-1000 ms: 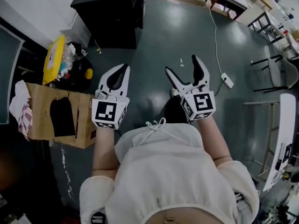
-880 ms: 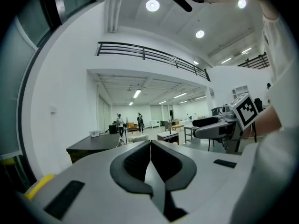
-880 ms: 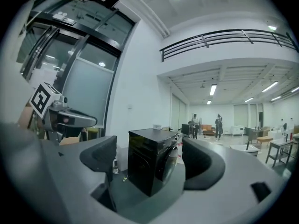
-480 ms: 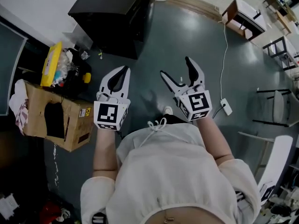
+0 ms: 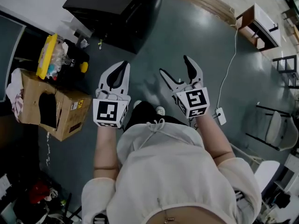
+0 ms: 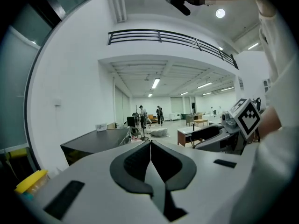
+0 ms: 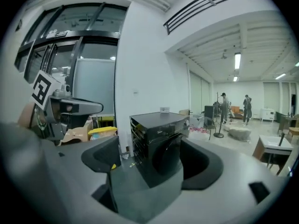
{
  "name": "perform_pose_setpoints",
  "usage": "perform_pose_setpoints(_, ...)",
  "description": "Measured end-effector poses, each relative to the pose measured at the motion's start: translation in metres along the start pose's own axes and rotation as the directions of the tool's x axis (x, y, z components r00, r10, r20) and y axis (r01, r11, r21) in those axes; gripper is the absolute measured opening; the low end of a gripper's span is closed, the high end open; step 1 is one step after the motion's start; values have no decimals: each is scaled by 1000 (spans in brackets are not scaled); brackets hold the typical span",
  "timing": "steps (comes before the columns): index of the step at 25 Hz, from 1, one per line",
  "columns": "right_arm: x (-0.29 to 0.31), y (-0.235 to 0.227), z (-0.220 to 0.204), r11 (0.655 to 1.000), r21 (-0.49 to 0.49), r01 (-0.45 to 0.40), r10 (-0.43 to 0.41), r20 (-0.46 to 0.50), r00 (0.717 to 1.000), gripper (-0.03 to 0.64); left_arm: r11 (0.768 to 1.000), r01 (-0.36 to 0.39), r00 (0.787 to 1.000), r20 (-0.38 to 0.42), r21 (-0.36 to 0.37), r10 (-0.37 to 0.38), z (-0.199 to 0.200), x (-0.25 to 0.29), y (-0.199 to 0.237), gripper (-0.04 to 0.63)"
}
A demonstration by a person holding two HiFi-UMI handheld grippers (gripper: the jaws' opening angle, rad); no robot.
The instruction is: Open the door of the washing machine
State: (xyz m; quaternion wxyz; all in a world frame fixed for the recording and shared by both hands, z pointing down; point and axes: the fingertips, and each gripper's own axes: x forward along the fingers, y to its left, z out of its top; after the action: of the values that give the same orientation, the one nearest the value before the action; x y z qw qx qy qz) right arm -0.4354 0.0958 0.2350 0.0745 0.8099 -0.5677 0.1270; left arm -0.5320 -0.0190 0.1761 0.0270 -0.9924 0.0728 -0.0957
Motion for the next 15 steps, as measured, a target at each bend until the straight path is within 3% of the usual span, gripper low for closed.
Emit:
perform_pose_setpoints(6, 74, -32, -15, 999, 40, -22, 25, -72, 997, 404, 999, -38, 999, 9, -30, 38, -21, 57, 38, 21)
perform_pose_setpoints(15, 236, -70, -61, 994, 107, -33, 56, -221, 974, 378, 998, 5, 1000, -19, -62, -7, -85, 173, 117, 21)
